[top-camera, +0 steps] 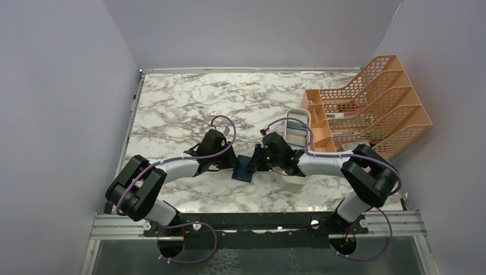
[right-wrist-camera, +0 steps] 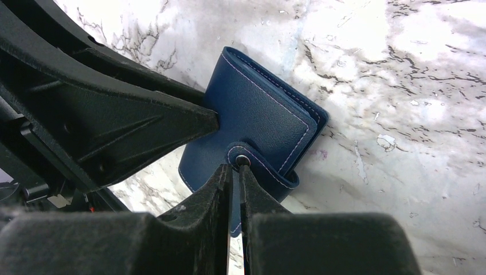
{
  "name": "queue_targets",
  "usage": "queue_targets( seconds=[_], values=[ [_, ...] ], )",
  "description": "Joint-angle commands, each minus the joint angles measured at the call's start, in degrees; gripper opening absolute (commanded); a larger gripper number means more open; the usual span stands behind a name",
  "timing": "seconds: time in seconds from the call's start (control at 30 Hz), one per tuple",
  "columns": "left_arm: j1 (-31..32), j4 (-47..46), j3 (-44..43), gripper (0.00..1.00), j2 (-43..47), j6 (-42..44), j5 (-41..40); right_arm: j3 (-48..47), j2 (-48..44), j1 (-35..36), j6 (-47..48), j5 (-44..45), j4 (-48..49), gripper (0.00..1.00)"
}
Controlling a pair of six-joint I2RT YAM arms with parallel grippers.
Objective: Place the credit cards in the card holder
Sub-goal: Close the card holder at the center of the board.
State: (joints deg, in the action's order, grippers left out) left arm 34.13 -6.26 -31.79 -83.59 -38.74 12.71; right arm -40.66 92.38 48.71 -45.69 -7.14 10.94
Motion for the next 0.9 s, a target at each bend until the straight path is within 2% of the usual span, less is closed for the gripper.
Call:
queue_targets(
  seconds=[0.0,0.33,0.5,0.6,0.87],
  values=[
    [0.2,3.1,1.58,0.25,-2.29,0.42,-0.4,-1.44,2.27,0.42,0.44,-0.43,-3.32,0.14],
    [0.15,3.13,1.41,0.26,-3.14,0.46,-0.93,-4.16,0.68,0.51,3.47,-1.94,-9.89,0.14],
    [0.15,3.18,1.51,0.26,-3.86,0.49,-1.26,-8.05,-2.54,0.51,6.59,2.37,-16.64,0.19],
    [0.16,3.49,1.33,0.26,-4.06,0.51,-1.53,-8.03,-3.16,0.51,7.66,3.27,-16.83,0.22],
    [0.16,3.63,1.35,0.26,-4.13,0.34,-1.59,-8.02,-2.12,0.44,8.34,4.69,-16.81,0.21]
  ],
)
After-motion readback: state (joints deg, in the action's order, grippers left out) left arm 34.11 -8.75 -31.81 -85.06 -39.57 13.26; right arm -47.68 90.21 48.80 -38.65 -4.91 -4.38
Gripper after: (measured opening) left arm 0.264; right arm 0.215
